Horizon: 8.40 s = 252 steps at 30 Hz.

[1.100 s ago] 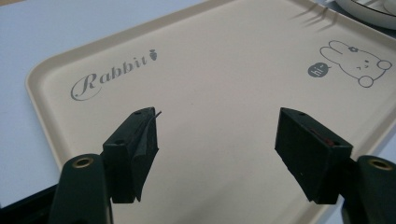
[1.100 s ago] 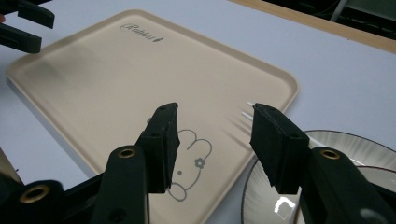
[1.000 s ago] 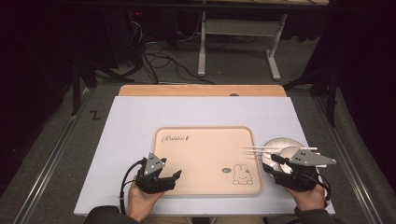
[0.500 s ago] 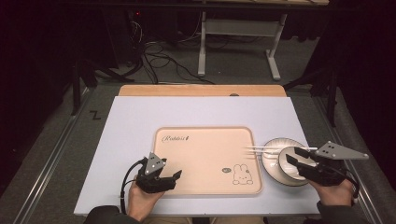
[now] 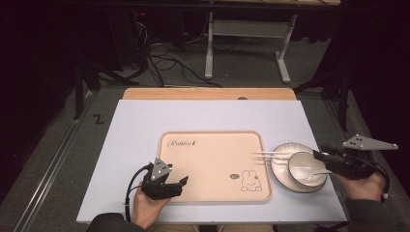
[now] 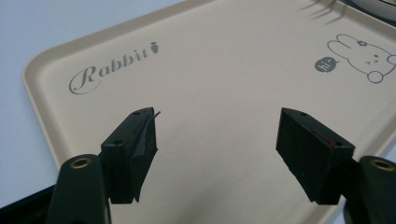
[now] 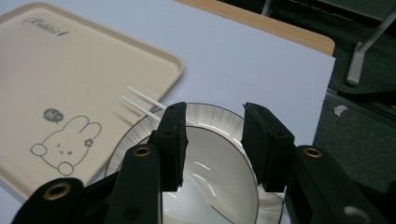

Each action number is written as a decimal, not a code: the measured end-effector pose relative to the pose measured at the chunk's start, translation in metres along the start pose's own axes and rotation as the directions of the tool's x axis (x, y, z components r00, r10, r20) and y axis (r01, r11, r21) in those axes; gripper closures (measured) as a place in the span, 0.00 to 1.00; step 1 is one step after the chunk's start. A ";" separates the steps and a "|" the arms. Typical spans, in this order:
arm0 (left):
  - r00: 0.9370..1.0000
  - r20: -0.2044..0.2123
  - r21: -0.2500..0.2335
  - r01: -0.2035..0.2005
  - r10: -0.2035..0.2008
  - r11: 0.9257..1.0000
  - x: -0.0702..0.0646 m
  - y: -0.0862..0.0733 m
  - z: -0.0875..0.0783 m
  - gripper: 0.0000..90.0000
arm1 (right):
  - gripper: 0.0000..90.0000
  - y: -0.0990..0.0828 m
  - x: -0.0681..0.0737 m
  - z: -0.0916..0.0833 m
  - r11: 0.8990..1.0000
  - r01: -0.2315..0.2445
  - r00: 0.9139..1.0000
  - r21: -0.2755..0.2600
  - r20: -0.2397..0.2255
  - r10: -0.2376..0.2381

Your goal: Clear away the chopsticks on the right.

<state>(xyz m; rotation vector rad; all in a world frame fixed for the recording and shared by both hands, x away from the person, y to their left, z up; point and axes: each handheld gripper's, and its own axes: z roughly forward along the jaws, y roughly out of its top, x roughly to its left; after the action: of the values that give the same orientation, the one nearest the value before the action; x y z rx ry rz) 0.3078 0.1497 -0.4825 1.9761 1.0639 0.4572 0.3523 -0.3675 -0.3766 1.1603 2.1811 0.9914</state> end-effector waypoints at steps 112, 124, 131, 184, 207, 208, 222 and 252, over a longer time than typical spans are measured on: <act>1.000 -0.021 -0.033 -0.003 0.002 0.999 -0.001 -0.003 -0.003 0.32 | 0.80 -0.011 -0.076 0.106 0.913 0.135 0.980 0.385 -0.187 -0.066; 1.000 -0.015 -0.032 -0.007 0.007 0.999 -0.002 -0.003 -0.003 0.32 | 0.82 -0.014 -0.078 0.106 0.910 0.138 0.978 0.391 -0.198 -0.063; 1.000 -0.014 -0.030 -0.011 0.010 0.999 -0.003 -0.003 -0.002 0.32 | 0.83 -0.014 -0.078 0.106 0.907 0.150 0.975 0.394 -0.213 -0.068; 0.999 -0.010 -0.013 -0.043 0.042 0.999 -0.007 -0.002 0.001 0.32 | 0.95 -0.008 -0.072 0.094 0.903 0.192 0.973 0.385 -0.195 -0.124; 0.999 0.001 -0.026 -0.049 0.049 0.998 -0.005 -0.001 -0.003 0.32 | 0.95 0.017 -0.067 0.064 0.921 0.199 0.978 0.334 -0.123 -0.166; 0.999 0.002 -0.028 -0.048 0.048 0.998 -0.005 -0.001 -0.003 0.32 | 0.95 0.018 -0.066 0.063 0.923 0.200 0.978 0.330 -0.122 -0.168; 0.998 0.016 -0.018 -0.055 0.055 0.998 -0.006 -0.001 -0.004 0.33 | 0.95 0.033 -0.030 0.028 0.942 0.199 0.979 0.270 -0.104 -0.177; 0.998 0.018 0.009 -0.062 0.061 0.998 -0.009 -0.001 -0.001 0.33 | 0.95 0.016 0.069 0.029 0.933 0.177 0.979 0.315 -0.153 -0.134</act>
<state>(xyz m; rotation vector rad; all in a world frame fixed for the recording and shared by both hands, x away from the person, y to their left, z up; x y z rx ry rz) 0.3018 0.1432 -0.4821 2.0221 0.9984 0.4681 0.3433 -0.2922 -0.3873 1.0632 2.5700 0.6688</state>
